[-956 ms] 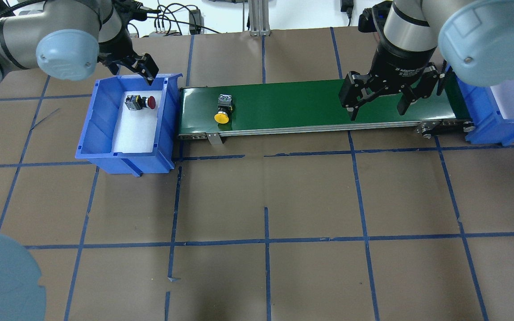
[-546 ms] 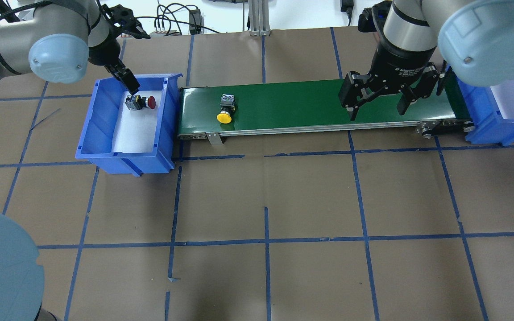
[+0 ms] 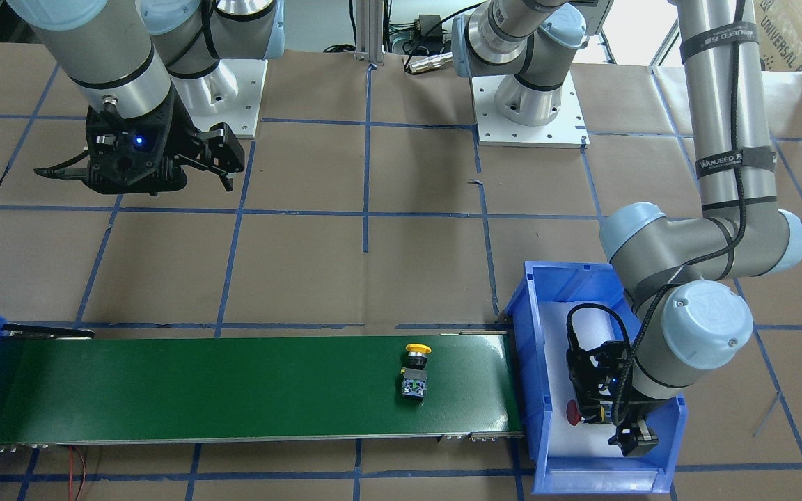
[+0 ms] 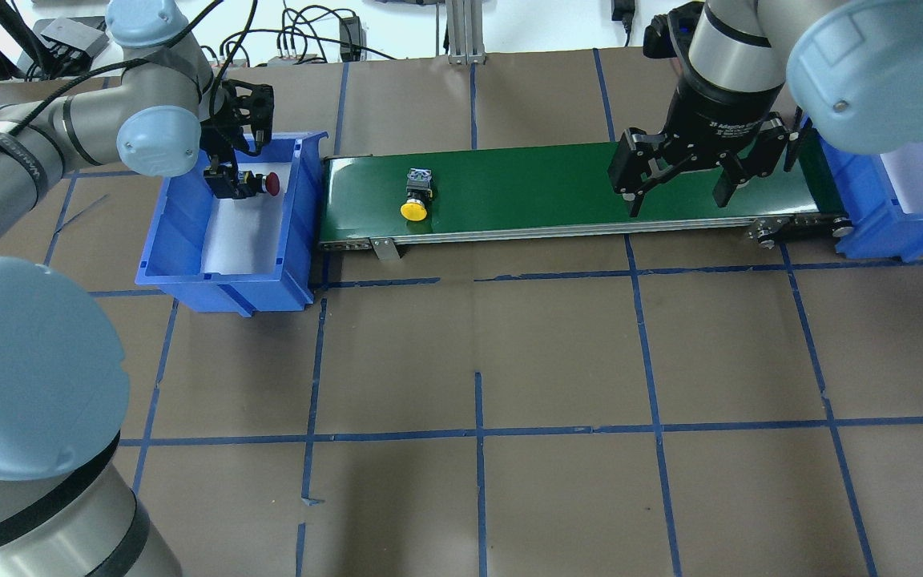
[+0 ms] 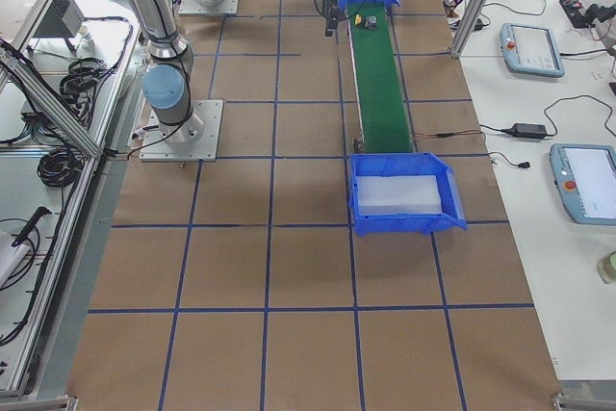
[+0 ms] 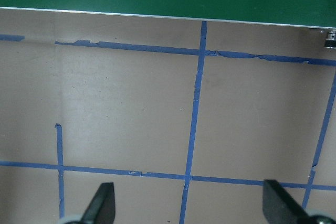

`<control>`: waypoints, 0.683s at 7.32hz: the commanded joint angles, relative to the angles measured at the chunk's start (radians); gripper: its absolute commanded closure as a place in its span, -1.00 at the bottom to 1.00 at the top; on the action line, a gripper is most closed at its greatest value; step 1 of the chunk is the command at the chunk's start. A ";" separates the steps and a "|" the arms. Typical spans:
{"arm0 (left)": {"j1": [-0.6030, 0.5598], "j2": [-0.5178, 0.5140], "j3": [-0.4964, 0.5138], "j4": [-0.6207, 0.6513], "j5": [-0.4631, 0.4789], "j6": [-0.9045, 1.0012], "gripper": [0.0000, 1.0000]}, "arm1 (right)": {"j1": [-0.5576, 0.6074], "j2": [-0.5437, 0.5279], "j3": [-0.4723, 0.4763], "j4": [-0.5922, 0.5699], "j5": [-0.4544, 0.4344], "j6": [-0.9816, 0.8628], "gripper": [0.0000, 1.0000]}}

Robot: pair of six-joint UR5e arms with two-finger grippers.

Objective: Transport two buttons from left to right
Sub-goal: 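Lower the left gripper onto the red mushroom button and grasp it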

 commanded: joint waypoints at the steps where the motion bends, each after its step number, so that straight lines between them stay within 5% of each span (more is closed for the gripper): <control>1: 0.001 -0.034 -0.018 0.015 0.005 0.017 -0.85 | 0.000 0.002 -0.001 0.000 0.000 -0.001 -0.99; 2: -0.001 -0.028 -0.015 0.015 0.008 0.015 -0.36 | 0.000 0.000 -0.001 0.000 0.001 0.000 -0.99; 3: -0.001 -0.018 -0.016 0.012 0.013 0.014 0.38 | -0.001 0.002 -0.001 0.000 0.000 -0.001 -0.99; 4: -0.001 -0.008 0.000 0.000 0.013 -0.008 0.64 | 0.000 0.002 0.001 0.000 0.000 -0.001 -0.99; 5: -0.002 0.026 0.005 -0.006 0.014 -0.099 0.65 | -0.001 0.002 0.001 0.000 0.001 -0.001 -0.99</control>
